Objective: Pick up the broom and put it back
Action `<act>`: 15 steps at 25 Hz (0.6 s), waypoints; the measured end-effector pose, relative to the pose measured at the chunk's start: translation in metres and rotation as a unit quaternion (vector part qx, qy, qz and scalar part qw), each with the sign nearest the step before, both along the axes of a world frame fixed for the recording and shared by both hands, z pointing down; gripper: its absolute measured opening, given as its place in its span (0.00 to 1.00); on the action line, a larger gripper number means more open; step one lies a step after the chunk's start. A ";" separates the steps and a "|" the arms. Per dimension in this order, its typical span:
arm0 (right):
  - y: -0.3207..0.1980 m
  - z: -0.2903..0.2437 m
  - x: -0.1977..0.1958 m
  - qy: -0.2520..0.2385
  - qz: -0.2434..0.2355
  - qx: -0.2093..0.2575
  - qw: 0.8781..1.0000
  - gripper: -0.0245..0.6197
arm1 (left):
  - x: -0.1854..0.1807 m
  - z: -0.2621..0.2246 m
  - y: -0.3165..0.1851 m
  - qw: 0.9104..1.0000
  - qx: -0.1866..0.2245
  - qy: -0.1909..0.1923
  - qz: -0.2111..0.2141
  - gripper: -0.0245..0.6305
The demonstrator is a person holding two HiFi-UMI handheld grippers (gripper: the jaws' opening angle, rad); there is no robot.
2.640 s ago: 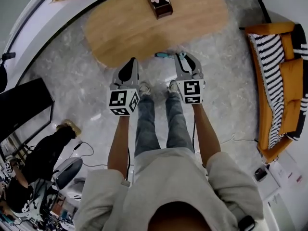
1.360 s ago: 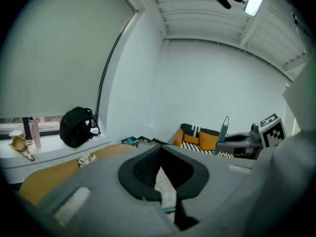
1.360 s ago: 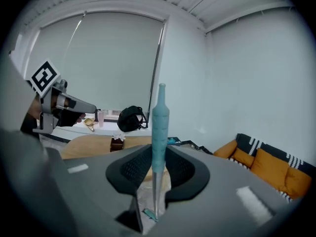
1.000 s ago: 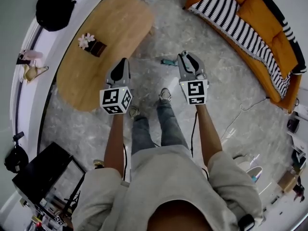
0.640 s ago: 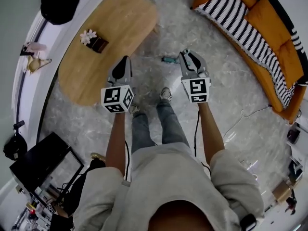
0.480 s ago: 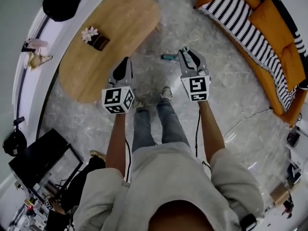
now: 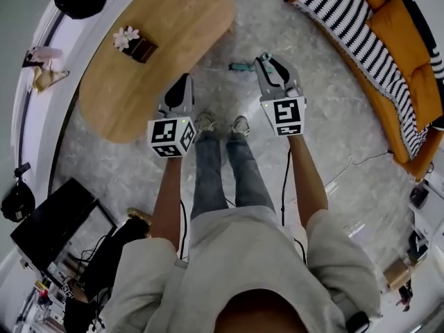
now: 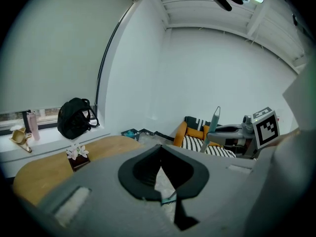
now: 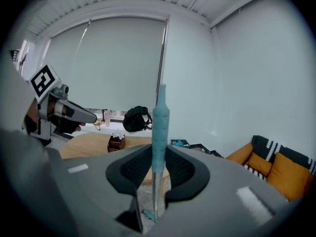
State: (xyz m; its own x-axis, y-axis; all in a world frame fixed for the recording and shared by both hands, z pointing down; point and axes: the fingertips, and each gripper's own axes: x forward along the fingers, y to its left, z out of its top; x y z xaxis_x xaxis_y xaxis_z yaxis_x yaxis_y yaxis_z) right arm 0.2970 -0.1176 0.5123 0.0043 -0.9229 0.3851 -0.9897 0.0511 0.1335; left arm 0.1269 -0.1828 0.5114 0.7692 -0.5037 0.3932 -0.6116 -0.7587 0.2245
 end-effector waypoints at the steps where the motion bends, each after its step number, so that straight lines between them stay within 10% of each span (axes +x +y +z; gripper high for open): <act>1: -0.004 0.002 -0.002 0.003 -0.002 -0.001 1.000 0.18 | -0.002 0.003 -0.002 1.000 -0.002 0.000 0.002 0.04; 15: -0.049 0.054 -0.028 0.020 -0.024 -0.027 0.999 0.18 | -0.037 0.051 -0.029 1.000 -0.027 -0.003 -0.012 0.04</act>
State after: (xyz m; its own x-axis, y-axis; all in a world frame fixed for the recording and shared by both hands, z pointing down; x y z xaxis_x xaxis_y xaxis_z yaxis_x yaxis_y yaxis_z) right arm 0.2690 -0.1667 0.5661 -0.0232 -0.9000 0.4352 -0.9800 0.1065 0.1679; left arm 0.0904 -0.2114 0.5621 0.7543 -0.5002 0.4252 -0.6312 -0.7307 0.2602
